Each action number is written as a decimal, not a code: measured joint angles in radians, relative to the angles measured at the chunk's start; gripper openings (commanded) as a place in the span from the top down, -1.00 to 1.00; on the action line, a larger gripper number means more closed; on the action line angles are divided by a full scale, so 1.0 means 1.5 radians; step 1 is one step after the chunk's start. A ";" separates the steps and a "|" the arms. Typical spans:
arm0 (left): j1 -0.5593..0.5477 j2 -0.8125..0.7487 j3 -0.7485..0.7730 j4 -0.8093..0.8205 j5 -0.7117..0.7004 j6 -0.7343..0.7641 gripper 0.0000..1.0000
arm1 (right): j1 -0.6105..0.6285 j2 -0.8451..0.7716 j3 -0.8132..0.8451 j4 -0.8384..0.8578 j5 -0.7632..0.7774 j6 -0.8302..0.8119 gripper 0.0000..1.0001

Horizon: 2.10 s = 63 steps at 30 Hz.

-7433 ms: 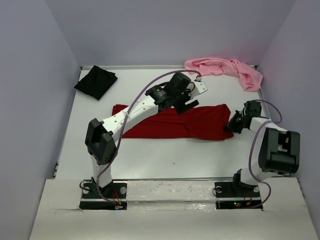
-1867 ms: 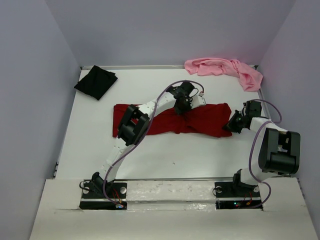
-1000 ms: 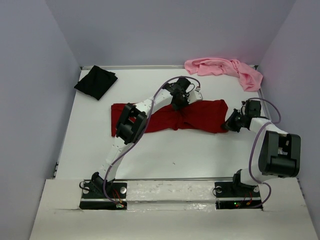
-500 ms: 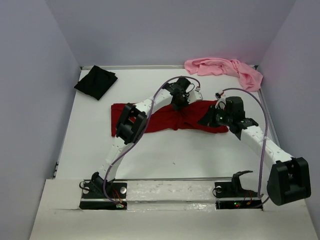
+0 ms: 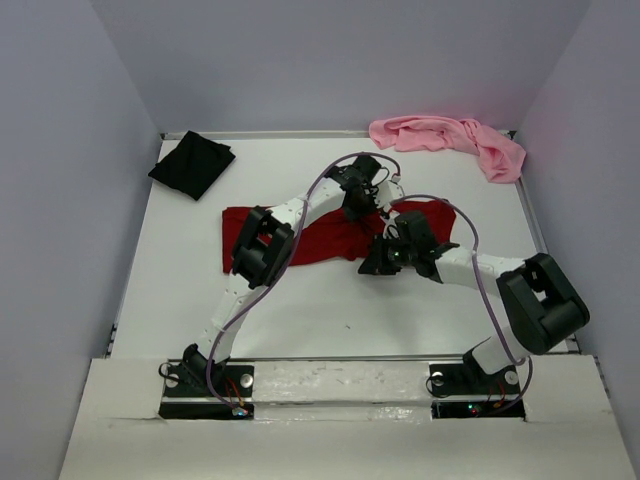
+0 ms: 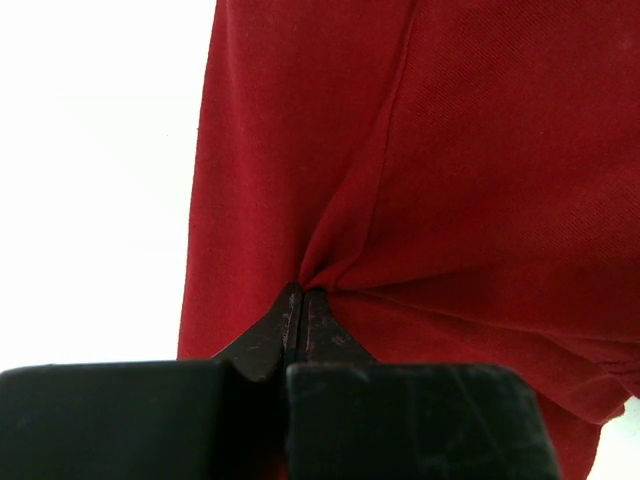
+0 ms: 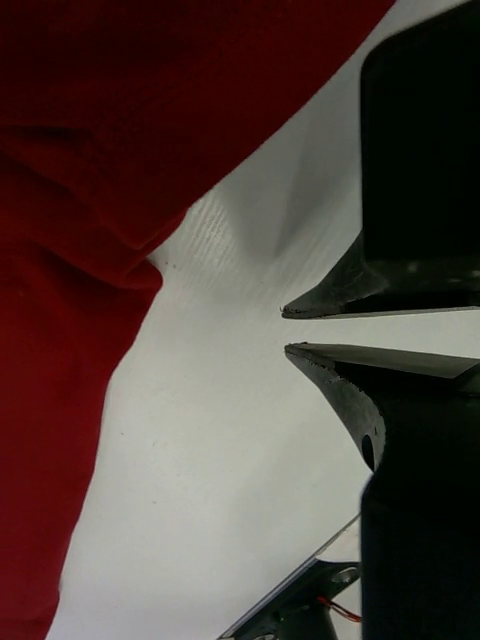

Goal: Fold and stack the t-shirts
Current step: Fold the tshirt

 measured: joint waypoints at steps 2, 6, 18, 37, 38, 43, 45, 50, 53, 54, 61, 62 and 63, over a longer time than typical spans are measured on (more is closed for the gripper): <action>0.000 0.000 0.000 -0.001 0.000 0.001 1.00 | 0.001 0.019 -0.001 0.025 0.008 0.010 0.59; 0.000 0.000 0.000 -0.002 0.001 0.002 1.00 | 0.008 0.026 -0.009 0.072 0.030 0.024 0.90; 0.000 0.000 0.000 -0.006 0.003 0.004 1.00 | 0.073 -0.004 -0.079 0.207 0.137 -0.026 1.00; 0.006 0.000 0.000 -0.010 0.011 0.004 1.00 | 0.180 0.144 -0.217 0.661 0.357 -0.275 1.00; 0.006 0.000 0.000 -0.010 0.012 0.004 1.00 | 0.183 0.177 -0.220 0.700 0.367 -0.286 1.00; 0.009 0.000 0.000 -0.012 0.015 0.004 1.00 | 0.187 0.225 -0.216 0.778 0.381 -0.327 1.00; 0.009 0.000 0.001 -0.014 0.016 0.004 1.00 | 0.187 0.226 -0.212 0.784 0.385 -0.338 1.00; 0.009 0.000 0.005 -0.017 0.016 0.005 1.00 | 0.187 0.189 -0.201 0.787 0.393 -0.360 1.00; 0.009 0.000 0.008 -0.019 0.015 0.005 1.00 | 0.187 0.141 -0.196 0.779 0.397 -0.370 1.00; 0.009 0.000 0.009 -0.021 0.015 0.005 1.00 | 0.187 0.128 -0.192 0.777 0.400 -0.373 1.00; 0.009 0.001 0.020 -0.027 0.017 0.007 1.00 | 0.187 0.182 -0.146 0.790 0.407 -0.392 1.00; 0.009 0.001 0.020 -0.028 0.017 0.007 1.00 | 0.187 0.198 -0.140 0.791 0.407 -0.393 1.00; 0.009 0.001 0.020 -0.030 0.017 0.007 1.00 | 0.187 0.224 -0.133 0.797 0.407 -0.393 1.00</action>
